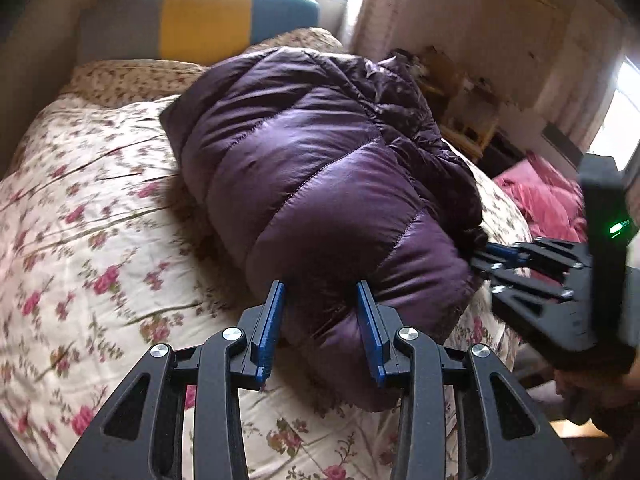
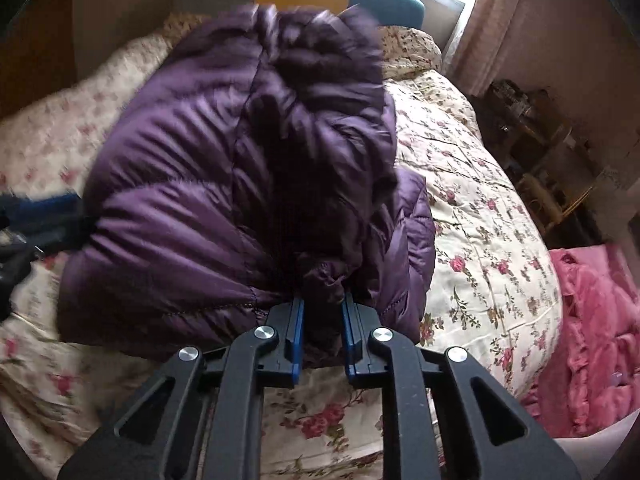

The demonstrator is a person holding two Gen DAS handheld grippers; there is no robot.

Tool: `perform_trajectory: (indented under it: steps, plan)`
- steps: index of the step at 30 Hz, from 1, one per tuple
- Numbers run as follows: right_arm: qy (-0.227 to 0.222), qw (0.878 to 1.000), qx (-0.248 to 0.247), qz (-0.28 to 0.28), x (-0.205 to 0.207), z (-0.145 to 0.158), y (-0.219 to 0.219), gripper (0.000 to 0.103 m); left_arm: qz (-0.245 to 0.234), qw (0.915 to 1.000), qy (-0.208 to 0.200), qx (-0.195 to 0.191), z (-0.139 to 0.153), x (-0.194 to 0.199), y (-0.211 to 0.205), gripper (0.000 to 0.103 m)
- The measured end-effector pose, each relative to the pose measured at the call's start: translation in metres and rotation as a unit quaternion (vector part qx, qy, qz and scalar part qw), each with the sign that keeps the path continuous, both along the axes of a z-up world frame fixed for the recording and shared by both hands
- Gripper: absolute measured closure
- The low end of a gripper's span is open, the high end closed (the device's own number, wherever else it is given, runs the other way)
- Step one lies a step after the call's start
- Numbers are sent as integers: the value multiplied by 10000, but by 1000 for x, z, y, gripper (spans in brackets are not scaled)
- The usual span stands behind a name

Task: Fold large clothes

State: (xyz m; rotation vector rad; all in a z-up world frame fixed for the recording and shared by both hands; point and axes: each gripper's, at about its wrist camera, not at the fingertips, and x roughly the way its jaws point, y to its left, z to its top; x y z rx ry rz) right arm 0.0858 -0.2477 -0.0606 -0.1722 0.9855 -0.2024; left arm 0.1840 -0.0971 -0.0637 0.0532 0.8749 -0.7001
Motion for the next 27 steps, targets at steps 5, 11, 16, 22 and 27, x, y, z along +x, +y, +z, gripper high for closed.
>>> perform_trajectory:
  steps: [5, 11, 16, 22, 27]
  plan:
    - [153, 9983, -559, 49, 10, -27, 9, 90, -272, 9995, 57, 154, -12, 12, -14, 66]
    - [130, 9966, -798, 125, 17, -39, 9, 91, -170, 9996, 209, -5, -31, 25, -19, 66]
    - [152, 9980, -609, 87, 15, -20, 5, 89, -35, 9992, 250, -322, -23, 26, -5, 66]
    - [-82, 9981, -609, 30, 5, 7, 5, 68, 170, 9980, 128, -595, 0, 21, 16, 66]
    - [-383, 9974, -599, 85, -5, 38, 6, 60, 472, 9970, -50, -605, 14, 25, 30, 66]
